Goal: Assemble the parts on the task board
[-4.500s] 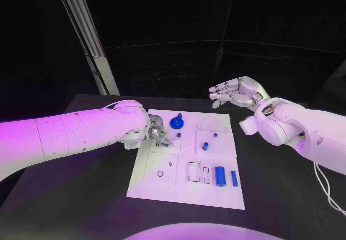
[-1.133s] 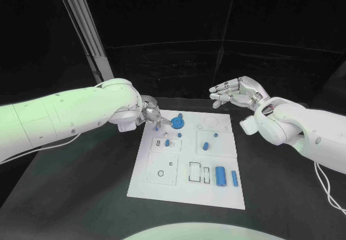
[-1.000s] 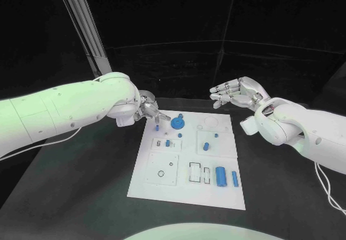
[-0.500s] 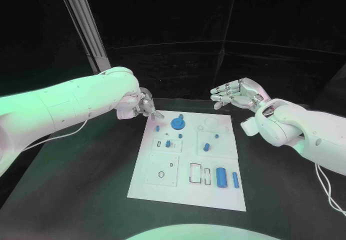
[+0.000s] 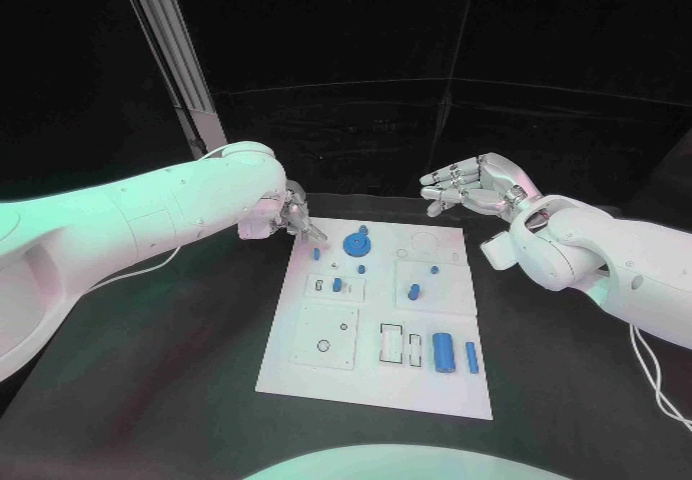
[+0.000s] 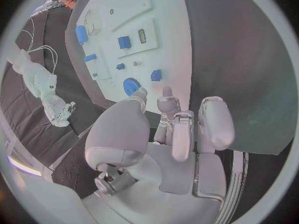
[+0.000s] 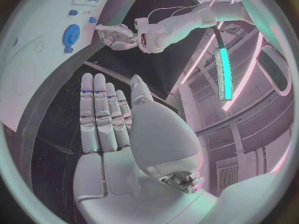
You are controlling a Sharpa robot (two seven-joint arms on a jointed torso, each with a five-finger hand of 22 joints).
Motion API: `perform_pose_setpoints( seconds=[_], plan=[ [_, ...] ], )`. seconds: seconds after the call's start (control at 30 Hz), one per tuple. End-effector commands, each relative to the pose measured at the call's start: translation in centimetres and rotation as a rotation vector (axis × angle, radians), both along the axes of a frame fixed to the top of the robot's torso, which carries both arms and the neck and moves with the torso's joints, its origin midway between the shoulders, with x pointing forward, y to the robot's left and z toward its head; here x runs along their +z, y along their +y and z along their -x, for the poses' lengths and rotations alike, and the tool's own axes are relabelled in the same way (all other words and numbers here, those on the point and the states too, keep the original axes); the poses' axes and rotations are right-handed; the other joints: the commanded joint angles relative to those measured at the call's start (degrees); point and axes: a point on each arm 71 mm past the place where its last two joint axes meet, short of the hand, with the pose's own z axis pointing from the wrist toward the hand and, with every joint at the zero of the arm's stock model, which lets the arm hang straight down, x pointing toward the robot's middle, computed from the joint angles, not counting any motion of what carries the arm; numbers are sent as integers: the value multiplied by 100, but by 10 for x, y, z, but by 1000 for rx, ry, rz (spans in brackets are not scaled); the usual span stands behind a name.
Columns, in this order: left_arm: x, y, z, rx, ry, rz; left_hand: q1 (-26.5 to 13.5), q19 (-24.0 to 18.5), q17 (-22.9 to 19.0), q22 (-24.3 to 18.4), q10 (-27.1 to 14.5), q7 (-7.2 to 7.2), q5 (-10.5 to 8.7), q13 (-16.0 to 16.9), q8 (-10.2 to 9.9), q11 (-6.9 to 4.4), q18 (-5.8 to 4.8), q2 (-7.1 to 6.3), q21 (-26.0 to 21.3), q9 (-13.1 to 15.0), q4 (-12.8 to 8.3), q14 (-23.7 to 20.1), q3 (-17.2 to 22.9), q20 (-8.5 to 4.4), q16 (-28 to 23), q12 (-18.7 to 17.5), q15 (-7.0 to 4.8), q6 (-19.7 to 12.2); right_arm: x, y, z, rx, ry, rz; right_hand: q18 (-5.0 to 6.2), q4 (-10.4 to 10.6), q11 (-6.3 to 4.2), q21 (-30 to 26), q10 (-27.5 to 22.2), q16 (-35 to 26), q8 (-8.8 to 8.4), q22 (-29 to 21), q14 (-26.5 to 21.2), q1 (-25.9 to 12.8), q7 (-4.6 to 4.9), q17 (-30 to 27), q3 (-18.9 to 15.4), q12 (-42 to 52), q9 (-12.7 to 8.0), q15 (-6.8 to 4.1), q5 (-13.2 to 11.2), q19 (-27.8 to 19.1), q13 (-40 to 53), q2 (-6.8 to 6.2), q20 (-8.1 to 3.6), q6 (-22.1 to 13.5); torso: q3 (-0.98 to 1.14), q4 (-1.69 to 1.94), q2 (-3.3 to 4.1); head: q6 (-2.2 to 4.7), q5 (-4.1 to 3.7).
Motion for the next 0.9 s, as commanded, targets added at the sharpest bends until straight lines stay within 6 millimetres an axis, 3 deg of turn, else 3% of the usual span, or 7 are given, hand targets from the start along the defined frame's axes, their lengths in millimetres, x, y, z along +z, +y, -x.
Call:
perform_pose_setpoints(
  seconds=[0.03, 0.53, 0.9],
  plan=[
    [-3, -3, 0, -39, 8, 0, -8, 37, 1510, 16, 25, -2, 19, 13, 35, -28, 80, 32, 38, -6, 1, 595, -41, 20, 18, 42, 7, 38, 2, 2, 0, 9, -9, -1, 11, -3, 15, -37, -37, -36, -30, -7, -39, -50, -11, -6, -25, -6, -6, -9, 33, -7, -7, 26, 25, -48, 2, 0, -8, -25, -4],
    [-9, -8, 2, -49, 32, 17, -35, 61, 1510, 84, 80, -48, 20, 83, 104, -65, 68, 104, 82, 18, -7, 595, -113, -2, 18, 113, -20, 148, 2, 3, 0, 13, -11, 1, 11, -3, 15, -37, -37, -36, -30, -7, -39, -50, -11, -6, -25, -6, -6, -9, 33, -7, -7, 26, 25, -48, 9, 5, -17, -49, 1],
    [-11, -10, 3, -53, 52, 14, 247, 76, 1510, 134, 111, -90, 25, 95, 156, -104, 59, 84, 109, 52, -98, 595, -157, -35, 18, 142, -55, 222, 2, 4, 0, 14, -11, 1, 12, -5, 14, -39, -39, -35, -29, -9, -39, -47, -12, -6, -23, -5, -6, -10, 37, -7, -8, 27, 25, -49, 8, 6, -15, -44, -5]
  ],
)
